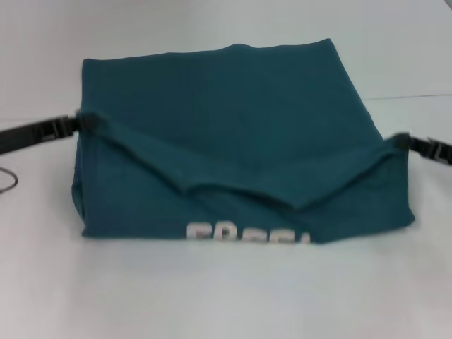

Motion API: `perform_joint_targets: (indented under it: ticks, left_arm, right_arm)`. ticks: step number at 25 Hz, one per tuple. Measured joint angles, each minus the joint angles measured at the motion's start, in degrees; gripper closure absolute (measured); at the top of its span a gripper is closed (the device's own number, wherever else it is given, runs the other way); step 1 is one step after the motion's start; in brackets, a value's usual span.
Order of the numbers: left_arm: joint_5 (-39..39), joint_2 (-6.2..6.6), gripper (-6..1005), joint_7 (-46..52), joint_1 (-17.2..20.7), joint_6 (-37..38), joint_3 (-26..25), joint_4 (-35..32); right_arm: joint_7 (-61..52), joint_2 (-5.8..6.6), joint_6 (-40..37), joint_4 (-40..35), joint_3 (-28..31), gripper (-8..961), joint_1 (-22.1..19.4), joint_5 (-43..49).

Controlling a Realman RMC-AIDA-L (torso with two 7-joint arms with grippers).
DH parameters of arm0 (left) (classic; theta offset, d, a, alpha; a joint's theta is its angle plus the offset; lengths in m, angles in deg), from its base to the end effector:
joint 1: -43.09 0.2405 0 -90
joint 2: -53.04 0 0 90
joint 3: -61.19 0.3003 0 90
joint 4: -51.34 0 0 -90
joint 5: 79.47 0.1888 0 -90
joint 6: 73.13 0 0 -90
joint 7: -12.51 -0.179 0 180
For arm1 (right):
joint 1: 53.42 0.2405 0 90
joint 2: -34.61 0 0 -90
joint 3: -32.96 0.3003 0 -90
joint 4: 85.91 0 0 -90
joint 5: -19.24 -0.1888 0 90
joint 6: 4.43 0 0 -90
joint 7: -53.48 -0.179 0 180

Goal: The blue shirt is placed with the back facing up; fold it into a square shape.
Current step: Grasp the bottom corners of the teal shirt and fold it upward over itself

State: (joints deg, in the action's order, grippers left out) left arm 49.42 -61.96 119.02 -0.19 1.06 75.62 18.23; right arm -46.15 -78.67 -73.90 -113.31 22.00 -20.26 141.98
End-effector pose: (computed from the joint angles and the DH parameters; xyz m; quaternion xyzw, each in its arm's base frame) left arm -0.2741 0.4499 0.0087 -0.8093 -0.4519 -0.2816 0.2479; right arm 0.3580 0.4073 0.0242 -0.7404 0.5082 0.3002 0.3217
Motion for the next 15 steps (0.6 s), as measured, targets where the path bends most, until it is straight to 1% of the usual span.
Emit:
perform_joint_targets:
  ticks: [4, 6, 11, 15]
  left_arm:
    - [-5.7, 0.03, 971, -2.9, -0.8, -5.6, 0.1, 2.5]
    - [-7.3, 0.09, 970, -4.1, -1.2, -7.5, 0.1, 3.4]
    - [-9.7, -0.07, 970, -7.5, -2.9, -13.2, 0.2, 5.4]
    - [-12.6, -0.08, 970, -12.3, -4.8, -18.7, 0.2, 8.1]
  right_arm:
    - [2.9, -0.84, 6.7, 0.2, -0.1, 890, 3.1, -2.9]
    - [4.4, -1.15, 9.4, 0.6, -0.2, 889, 4.7, -3.8]
    - [7.0, -1.65, 16.2, 1.8, -0.8, 889, 8.4, -4.8]
    - [9.2, -1.82, 20.9, 2.9, -2.0, 889, 10.5, -6.4]
